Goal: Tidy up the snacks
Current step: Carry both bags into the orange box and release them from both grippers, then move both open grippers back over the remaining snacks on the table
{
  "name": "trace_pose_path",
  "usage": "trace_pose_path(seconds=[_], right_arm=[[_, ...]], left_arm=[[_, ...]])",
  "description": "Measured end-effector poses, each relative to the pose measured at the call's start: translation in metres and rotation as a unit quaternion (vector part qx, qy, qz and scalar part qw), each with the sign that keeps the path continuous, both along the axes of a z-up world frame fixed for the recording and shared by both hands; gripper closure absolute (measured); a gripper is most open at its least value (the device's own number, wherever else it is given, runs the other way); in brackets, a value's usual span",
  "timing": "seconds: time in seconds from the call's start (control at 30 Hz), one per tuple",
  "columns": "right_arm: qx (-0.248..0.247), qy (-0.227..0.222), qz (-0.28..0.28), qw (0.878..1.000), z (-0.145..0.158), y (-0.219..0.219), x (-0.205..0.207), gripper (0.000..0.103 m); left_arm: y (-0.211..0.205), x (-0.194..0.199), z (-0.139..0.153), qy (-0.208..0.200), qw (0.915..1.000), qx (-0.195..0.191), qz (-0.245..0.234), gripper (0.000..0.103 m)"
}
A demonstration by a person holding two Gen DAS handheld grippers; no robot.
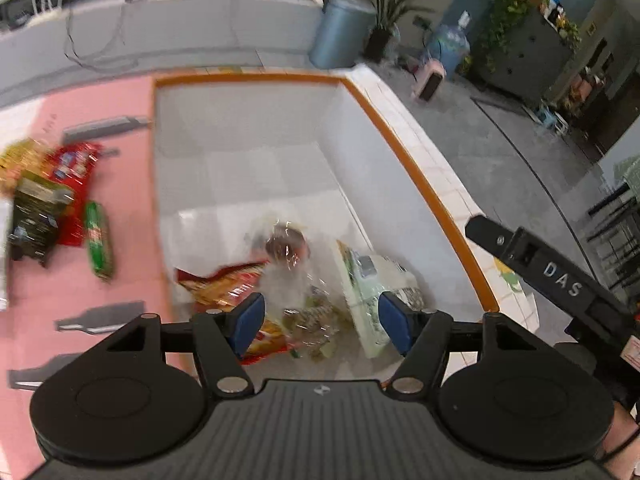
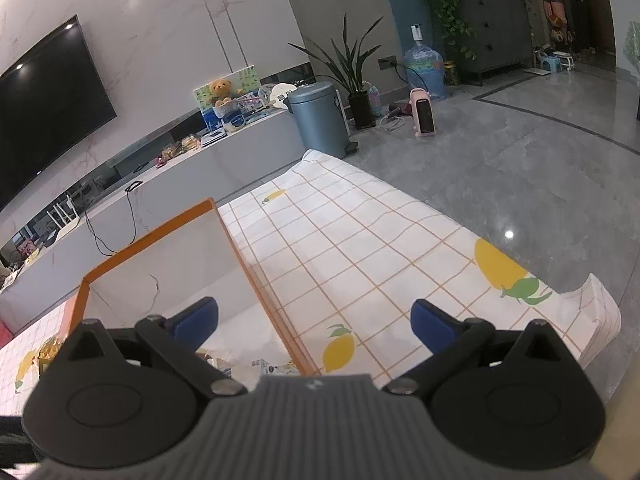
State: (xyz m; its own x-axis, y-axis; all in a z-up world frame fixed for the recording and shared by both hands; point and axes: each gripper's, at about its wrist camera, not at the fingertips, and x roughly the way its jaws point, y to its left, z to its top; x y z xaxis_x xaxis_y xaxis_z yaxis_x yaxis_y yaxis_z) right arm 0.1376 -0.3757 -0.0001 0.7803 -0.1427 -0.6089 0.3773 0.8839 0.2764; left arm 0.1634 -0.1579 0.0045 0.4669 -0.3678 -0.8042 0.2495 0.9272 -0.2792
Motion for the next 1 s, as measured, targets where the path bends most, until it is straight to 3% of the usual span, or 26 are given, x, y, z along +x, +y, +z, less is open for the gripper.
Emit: trace_pose_path(seconds=[0.13,0.33,0.53,0.83,1.0], right_arm=[[-0.009,-0.008,0.003,1.0,0.006,0.005,-0.004,0.003],[-0.013,-0.032,0.009,0.999,0.019,0.018,-0.014,0.003],[0.006,-0.055,0.064,0.996,0.033,0.048,-0.019,0.003],[-0.029,-0.043,0.16,0.986,0.051,0.141,-0.015,0.004],[-0.026,-0.032,0.215,0.976,0.052,0.196,-0.007,0.011]], left_arm=[[0.018,-0.01,0.015,-0.022,0.9996,-0.002,0.02,0.025],[0.04,-0.017,0.025,-0.022,0.9987,-0.008,0.045,0.025],[0.062,-0.032,0.037,-0.026,0.9982,0.014,0.052,0.025],[0.117,-0.053,0.048,-0.041,0.9941,0.027,0.097,0.025],[0.157,-0.056,0.045,-0.043,0.9895,0.044,0.131,0.026]])
